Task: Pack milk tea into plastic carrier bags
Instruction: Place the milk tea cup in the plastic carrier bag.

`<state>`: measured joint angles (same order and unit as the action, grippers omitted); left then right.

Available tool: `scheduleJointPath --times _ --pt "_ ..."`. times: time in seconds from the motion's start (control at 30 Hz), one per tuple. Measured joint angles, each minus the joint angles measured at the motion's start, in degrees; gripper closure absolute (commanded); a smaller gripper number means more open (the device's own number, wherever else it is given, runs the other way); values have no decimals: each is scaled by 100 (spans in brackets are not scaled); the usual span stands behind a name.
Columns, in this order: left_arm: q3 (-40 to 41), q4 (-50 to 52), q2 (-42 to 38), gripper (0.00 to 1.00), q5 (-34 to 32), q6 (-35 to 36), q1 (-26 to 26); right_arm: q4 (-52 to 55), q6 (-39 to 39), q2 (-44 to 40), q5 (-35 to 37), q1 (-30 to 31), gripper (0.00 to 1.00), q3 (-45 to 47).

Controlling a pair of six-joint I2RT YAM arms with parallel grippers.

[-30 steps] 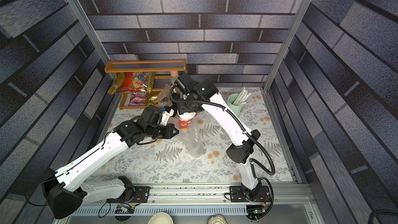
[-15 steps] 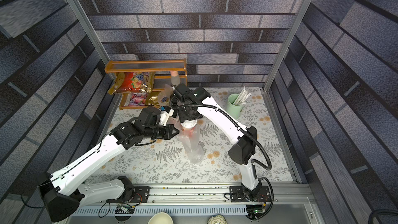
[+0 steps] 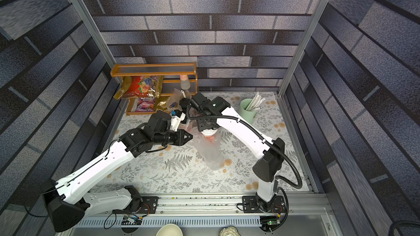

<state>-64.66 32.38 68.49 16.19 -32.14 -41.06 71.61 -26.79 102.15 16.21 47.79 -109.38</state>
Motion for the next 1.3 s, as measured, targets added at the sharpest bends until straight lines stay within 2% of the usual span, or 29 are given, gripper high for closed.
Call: scheduleJointPath --times 0.1,0.27,0.43,0.67,0.8,0.9,1.0,1.13,1.2,1.3 --pt "-122 122 262 45 -157 -48 28 -179 -22 -212 -87 -31 62 330" --pt "-538 503 472 24 -229 -184 372 -393 -55 -339 -127 -31 63 649" --pt "-1180 796 717 20 31 -223 785 -498 -68 -463 -142 -31 63 713" --pt "-2105 1294 1523 20 398 400 546 -573 -70 -546 -238 -31 63 715" --pt "-2262 1711 1834 30 483 925 549 -592 -70 -549 -302 -31 63 715" --pt "-2319 1963 2004 41 481 1220 632 -590 -68 -553 -323 -31 63 715" --pt "-2396 2098 2146 59 479 1412 667 -590 -70 -566 -348 -31 63 715" --pt "-2481 2063 2240 93 470 1440 678 -592 -68 -603 -433 -35 63 715" --pt "-2483 1991 2247 100 442 1375 678 -595 -68 -629 -466 -35 64 719" --pt "-2483 1755 2249 100 426 1193 675 -614 -66 -695 -535 -35 64 765"
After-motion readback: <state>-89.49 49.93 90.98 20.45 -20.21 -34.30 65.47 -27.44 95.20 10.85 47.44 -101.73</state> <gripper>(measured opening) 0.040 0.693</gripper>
